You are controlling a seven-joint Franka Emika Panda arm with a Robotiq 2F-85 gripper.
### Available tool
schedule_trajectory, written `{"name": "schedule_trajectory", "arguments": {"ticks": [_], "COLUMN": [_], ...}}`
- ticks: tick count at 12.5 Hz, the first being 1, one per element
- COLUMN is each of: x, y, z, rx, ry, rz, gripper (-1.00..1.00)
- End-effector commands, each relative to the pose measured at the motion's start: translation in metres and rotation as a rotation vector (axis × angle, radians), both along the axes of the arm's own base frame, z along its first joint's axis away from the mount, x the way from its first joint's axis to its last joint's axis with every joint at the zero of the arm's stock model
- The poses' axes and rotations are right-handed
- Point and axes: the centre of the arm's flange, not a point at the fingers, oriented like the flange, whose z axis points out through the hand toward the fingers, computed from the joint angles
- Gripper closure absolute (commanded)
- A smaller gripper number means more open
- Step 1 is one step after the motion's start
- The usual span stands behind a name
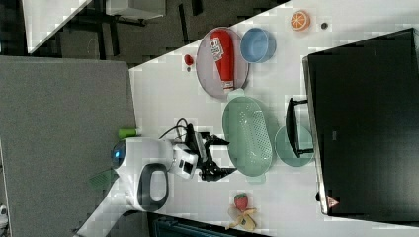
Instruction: Drag strainer right to left.
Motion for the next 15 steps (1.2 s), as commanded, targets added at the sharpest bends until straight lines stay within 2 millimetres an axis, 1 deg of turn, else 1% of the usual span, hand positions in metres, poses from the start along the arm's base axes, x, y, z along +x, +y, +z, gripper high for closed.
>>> {"name": "schedule_trajectory", "arguments": {"ticks": [1,3,4,6,8,10,12,14,15], "x": [0.015,0.018,0.018,0.019,0.017,0.015,0.016,0.013,0.015], "y": [0.002,0.011,0.015,0.019,0.019,0.023,0.032,0.048,0.059], "z": [0.002,-0.030,-0.043,-0.064,-0.081,-0.092,-0.096,-0.097,-0.095], "rx": [-0.016,-0.012,-0.008,-0.001,0.000,0.003,0.003,0.004,0.010], "ry": [-0.118,-0.129,-0.138,-0.157,-0.157,-0.156,-0.163,-0.150,-0.158], "rz": [-0.238,-0.244,-0.236,-0.228,-0.227,-0.225,-0.282,-0.286,-0.266], "gripper": [-1.00,-1.00,-1.00,-1.00,-1.00,-1.00,-1.00,-1.00,-1.00]}}
